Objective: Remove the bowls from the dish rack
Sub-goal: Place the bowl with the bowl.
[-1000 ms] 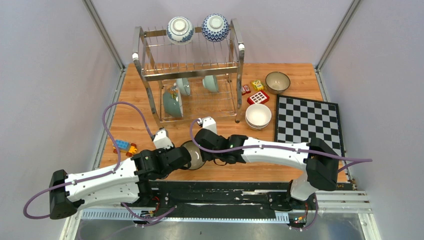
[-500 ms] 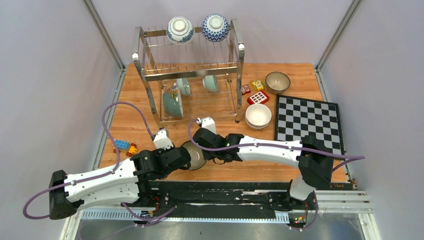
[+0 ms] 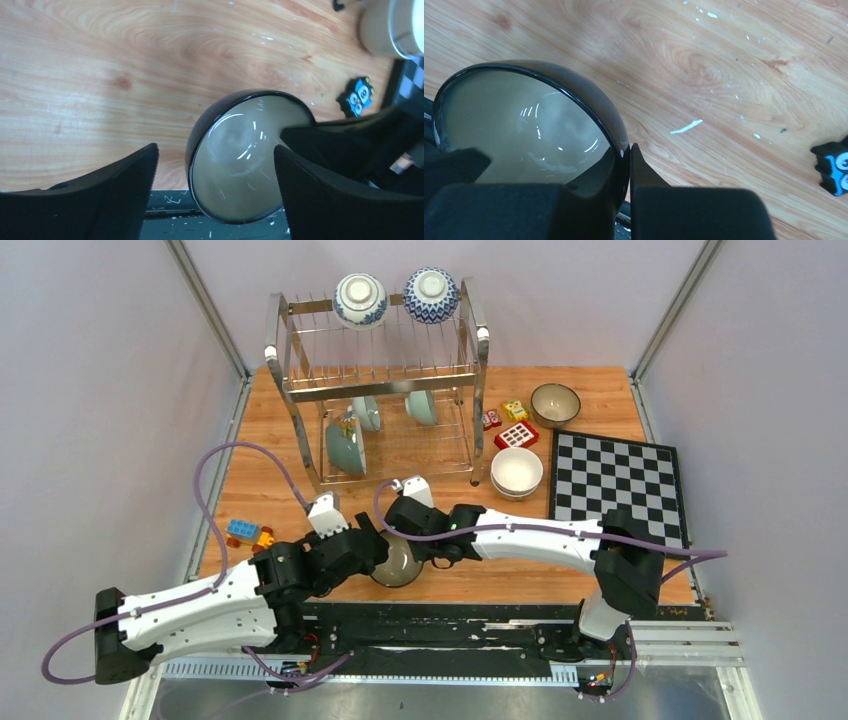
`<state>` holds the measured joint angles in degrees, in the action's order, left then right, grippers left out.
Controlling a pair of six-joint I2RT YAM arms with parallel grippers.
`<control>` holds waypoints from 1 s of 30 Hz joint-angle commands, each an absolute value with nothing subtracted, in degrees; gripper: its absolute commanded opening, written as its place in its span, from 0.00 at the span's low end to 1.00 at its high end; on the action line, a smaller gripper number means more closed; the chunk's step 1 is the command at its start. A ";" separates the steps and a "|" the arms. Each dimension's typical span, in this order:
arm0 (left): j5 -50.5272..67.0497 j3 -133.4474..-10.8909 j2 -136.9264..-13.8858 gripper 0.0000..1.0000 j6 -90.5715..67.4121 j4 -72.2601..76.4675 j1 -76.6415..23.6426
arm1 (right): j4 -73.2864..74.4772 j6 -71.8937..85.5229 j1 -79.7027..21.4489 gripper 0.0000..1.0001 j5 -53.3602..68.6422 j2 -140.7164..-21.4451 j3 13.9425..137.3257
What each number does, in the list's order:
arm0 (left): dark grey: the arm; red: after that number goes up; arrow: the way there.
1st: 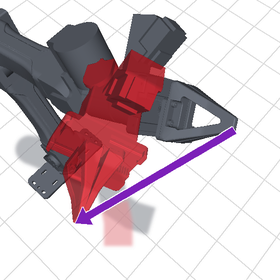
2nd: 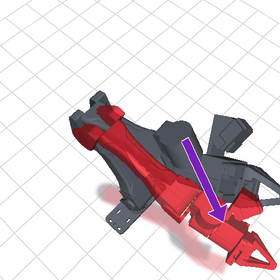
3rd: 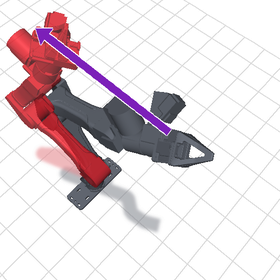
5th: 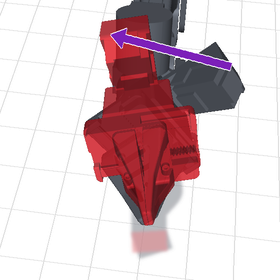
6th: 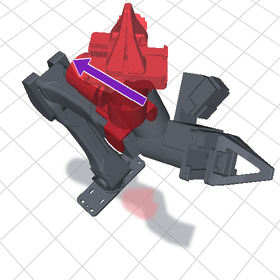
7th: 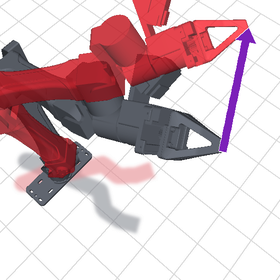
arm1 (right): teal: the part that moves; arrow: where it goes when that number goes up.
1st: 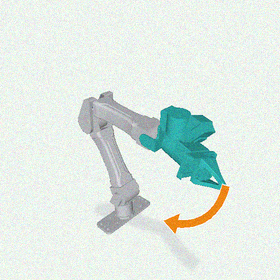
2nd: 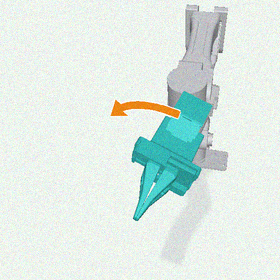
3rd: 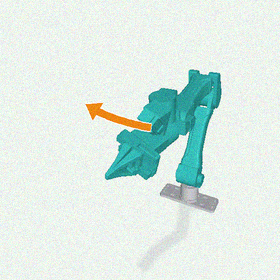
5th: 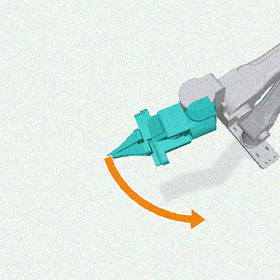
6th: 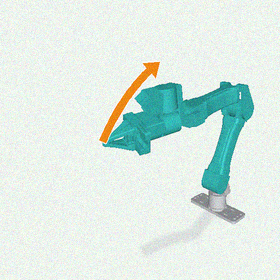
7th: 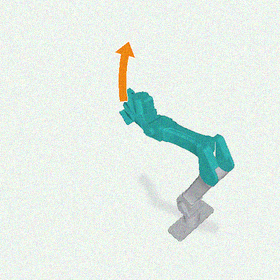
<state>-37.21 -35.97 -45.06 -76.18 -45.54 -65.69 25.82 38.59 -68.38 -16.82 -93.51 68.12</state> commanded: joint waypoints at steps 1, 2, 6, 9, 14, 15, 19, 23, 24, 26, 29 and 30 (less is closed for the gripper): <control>-38.01 -36.20 -40.67 0.98 -70.50 -39.80 -65.52 | 30.45 35.33 -68.55 0.03 -17.80 -90.59 72.07; -37.75 -36.05 -39.43 1.00 -68.79 -39.33 -65.52 | 31.87 34.43 -68.55 0.03 -18.38 -89.48 72.47; -37.08 -35.05 -33.71 1.00 -63.22 -38.17 -65.48 | 37.37 30.36 -68.51 0.03 -20.21 -82.04 72.00; -37.80 -33.49 -29.35 1.00 -60.21 -38.11 -65.48 | 43.04 26.28 -68.28 0.03 -22.55 -75.38 72.73; -38.22 -31.05 -24.07 1.00 -55.99 -38.65 -65.50 | 56.81 19.98 -62.73 0.03 -30.05 -68.48 82.81; -38.12 -30.81 -23.66 1.00 -55.32 -38.47 -65.48 | 57.69 18.90 -60.37 0.03 -30.55 -67.45 84.30; -38.16 -30.54 -24.14 1.00 -54.29 -37.46 -65.48 | 57.14 16.53 -43.73 0.03 -24.37 -64.30 87.36; -37.69 -30.87 -26.92 1.00 -53.59 -36.39 -65.48 | 52.37 18.56 -28.98 0.03 -20.10 -63.34 87.06; -37.48 -31.04 -27.66 1.00 -53.50 -36.32 -65.52 | 50.95 19.47 -25.65 0.03 -19.19 -63.29 86.57; -36.92 -31.34 -28.70 1.00 -53.07 -36.32 -65.48 | 48.60 22.20 -18.60 0.03 -16.25 -63.44 85.90; -36.23 -31.58 -29.24 1.00 -52.74 -36.65 -65.52 | 44.97 26.24 -8.74 0.03 -13.00 -64.09 84.48; -36.07 -31.36 -29.10 1.00 -52.67 -36.54 -65.48 | 43.70 27.59 -6.19 0.03 -12.61 -64.73 84.07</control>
<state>-36.47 -31.05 -28.95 -54.11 -37.47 -65.69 51.75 21.26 -15.05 -17.41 -64.55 84.77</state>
